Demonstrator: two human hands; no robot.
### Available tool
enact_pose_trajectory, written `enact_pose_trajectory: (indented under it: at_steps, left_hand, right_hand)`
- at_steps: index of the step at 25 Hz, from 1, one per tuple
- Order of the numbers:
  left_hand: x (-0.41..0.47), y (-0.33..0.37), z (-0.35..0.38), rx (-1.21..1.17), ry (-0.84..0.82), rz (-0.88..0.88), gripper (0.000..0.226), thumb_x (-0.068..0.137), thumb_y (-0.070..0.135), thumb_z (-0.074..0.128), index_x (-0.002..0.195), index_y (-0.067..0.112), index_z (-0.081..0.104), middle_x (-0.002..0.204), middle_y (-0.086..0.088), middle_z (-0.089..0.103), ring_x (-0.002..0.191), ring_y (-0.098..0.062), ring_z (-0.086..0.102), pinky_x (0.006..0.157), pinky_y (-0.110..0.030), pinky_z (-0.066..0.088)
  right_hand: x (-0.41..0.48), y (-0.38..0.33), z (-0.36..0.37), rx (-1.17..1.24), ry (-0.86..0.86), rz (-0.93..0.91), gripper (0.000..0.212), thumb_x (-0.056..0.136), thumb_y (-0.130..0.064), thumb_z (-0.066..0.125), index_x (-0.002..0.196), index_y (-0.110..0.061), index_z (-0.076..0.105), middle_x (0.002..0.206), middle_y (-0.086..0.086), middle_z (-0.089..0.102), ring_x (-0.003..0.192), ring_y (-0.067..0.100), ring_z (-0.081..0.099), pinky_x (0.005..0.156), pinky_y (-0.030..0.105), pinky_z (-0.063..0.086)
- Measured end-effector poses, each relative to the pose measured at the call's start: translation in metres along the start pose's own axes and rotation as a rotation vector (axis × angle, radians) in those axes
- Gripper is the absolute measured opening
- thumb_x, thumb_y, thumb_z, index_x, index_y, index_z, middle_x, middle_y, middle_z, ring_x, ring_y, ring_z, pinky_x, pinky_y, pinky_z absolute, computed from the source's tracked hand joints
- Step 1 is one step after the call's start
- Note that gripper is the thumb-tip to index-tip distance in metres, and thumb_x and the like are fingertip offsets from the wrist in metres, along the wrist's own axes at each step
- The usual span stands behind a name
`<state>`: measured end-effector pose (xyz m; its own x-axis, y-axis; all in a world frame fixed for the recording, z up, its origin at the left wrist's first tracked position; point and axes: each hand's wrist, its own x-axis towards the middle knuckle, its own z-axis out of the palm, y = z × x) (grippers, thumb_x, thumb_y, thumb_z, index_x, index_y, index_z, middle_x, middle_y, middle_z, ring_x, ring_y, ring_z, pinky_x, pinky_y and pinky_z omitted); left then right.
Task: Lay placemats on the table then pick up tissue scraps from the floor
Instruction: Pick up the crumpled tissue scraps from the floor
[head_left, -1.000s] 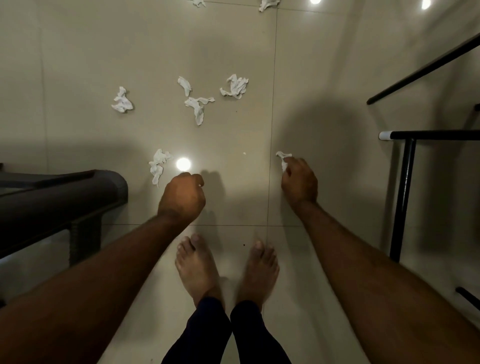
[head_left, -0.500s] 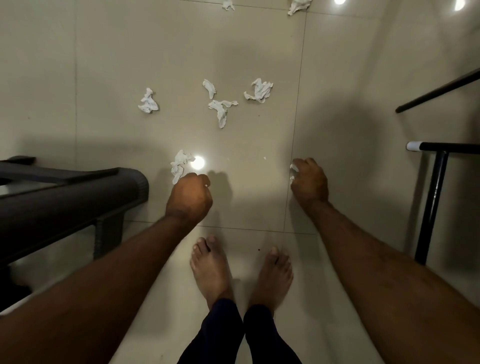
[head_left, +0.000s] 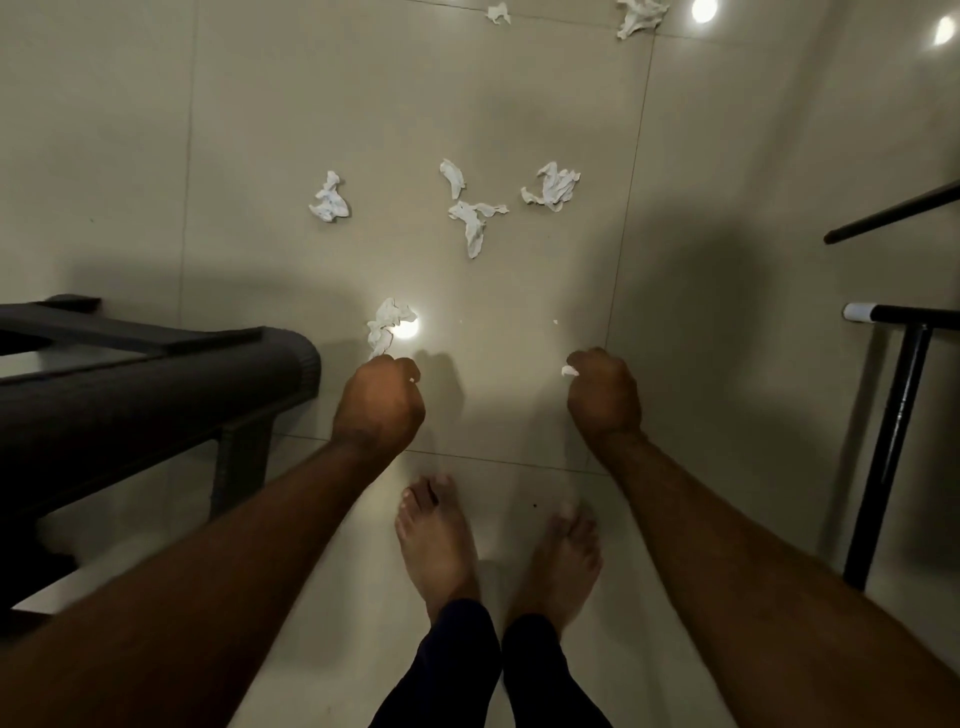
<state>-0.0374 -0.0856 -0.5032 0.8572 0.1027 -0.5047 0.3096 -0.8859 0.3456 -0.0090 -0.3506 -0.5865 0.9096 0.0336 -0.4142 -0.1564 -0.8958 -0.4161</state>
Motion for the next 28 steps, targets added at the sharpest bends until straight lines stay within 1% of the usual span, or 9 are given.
enact_pose_trajectory:
  at_steps: [3,6,9,13,15,18,24,26,28]
  left_hand:
    - [0.001,-0.011,-0.006,0.001,-0.002,-0.103,0.025,0.090,-0.002,0.055,0.105,-0.002,0.075,0.103,-0.027,0.068,0.092,-0.043,0.065,0.080,-0.042,0.050]
    - [0.004,-0.023,-0.015,-0.001,0.019,-0.212,0.028,0.093,0.003,0.053,0.111,0.001,0.075,0.110,-0.024,0.068,0.097,-0.042,0.066,0.084,-0.042,0.051]
    - [0.014,-0.034,-0.026,-0.013,0.057,-0.272,0.028,0.092,0.003,0.052,0.110,-0.001,0.073,0.112,-0.023,0.068,0.099,-0.040,0.066,0.086,-0.043,0.052]
    - [0.027,-0.044,-0.036,-0.023,0.113,-0.332,0.026,0.093,0.001,0.053,0.110,0.000,0.073,0.115,-0.021,0.068,0.102,-0.034,0.065,0.084,-0.036,0.050]
    - [0.030,-0.045,-0.036,-0.012,0.122,-0.355,0.025,0.096,0.002,0.053,0.112,0.001,0.072,0.116,-0.018,0.069,0.100,-0.030,0.067,0.083,-0.034,0.054]
    - [0.032,-0.051,-0.035,-0.007,0.120,-0.370,0.024,0.097,0.003,0.054,0.112,0.002,0.073,0.115,-0.017,0.070,0.101,-0.030,0.068,0.084,-0.035,0.054]
    - [0.027,-0.059,-0.030,-0.129,0.128,-0.305,0.017,0.093,0.004,0.056,0.100,0.000,0.071,0.105,-0.024,0.068,0.099,-0.042,0.063,0.079,-0.040,0.044]
    - [0.029,-0.059,-0.031,-0.143,0.125,-0.303,0.018,0.093,0.004,0.056,0.101,0.000,0.072,0.106,-0.023,0.069,0.100,-0.041,0.063,0.082,-0.042,0.047]
    - [0.031,-0.052,-0.032,-0.127,0.107,-0.312,0.021,0.094,0.001,0.055,0.103,-0.001,0.074,0.109,-0.022,0.071,0.102,-0.038,0.066,0.086,-0.042,0.051]
  right_hand:
    - [0.004,-0.029,0.006,0.030,-0.028,-0.129,0.032,0.075,0.008,0.059,0.096,-0.008,0.077,0.098,0.012,0.074,0.091,0.037,0.064,0.079,0.036,0.049]
    - [0.019,-0.081,0.026,-0.002,-0.135,-0.286,0.037,0.080,0.005,0.057,0.108,-0.012,0.077,0.109,0.008,0.074,0.101,0.034,0.064,0.090,0.033,0.045]
    - [0.043,-0.139,0.046,-0.008,-0.207,-0.370,0.037,0.084,0.001,0.053,0.110,-0.014,0.075,0.111,0.006,0.073,0.101,0.031,0.061,0.091,0.034,0.045]
    - [0.061,-0.195,0.064,-0.035,-0.220,-0.500,0.021,0.084,-0.008,0.057,0.102,-0.007,0.069,0.105,0.012,0.067,0.100,0.033,0.055,0.086,0.035,0.043]
    - [0.057,-0.203,0.073,-0.084,-0.235,-0.567,0.025,0.086,-0.017,0.060,0.109,-0.007,0.063,0.111,0.011,0.062,0.106,0.031,0.051,0.092,0.035,0.043]
    - [0.039,-0.199,0.086,-0.170,-0.287,-0.597,0.042,0.088,-0.030,0.064,0.123,-0.008,0.058,0.121,0.008,0.058,0.113,0.028,0.049,0.093,0.039,0.048]
    - [0.024,-0.199,0.101,-0.276,-0.309,-0.664,0.022,0.091,-0.012,0.057,0.113,-0.009,0.063,0.114,0.009,0.061,0.109,0.031,0.052,0.077,0.040,0.050]
    - [0.030,-0.200,0.099,-0.263,-0.358,-0.631,0.024,0.091,-0.008,0.056,0.113,-0.011,0.064,0.111,0.010,0.063,0.107,0.031,0.056,0.080,0.039,0.049]
    - [0.035,-0.199,0.091,-0.104,-0.389,-0.472,0.039,0.088,-0.003,0.055,0.124,-0.015,0.063,0.115,0.009,0.067,0.109,0.031,0.061,0.087,0.036,0.051]
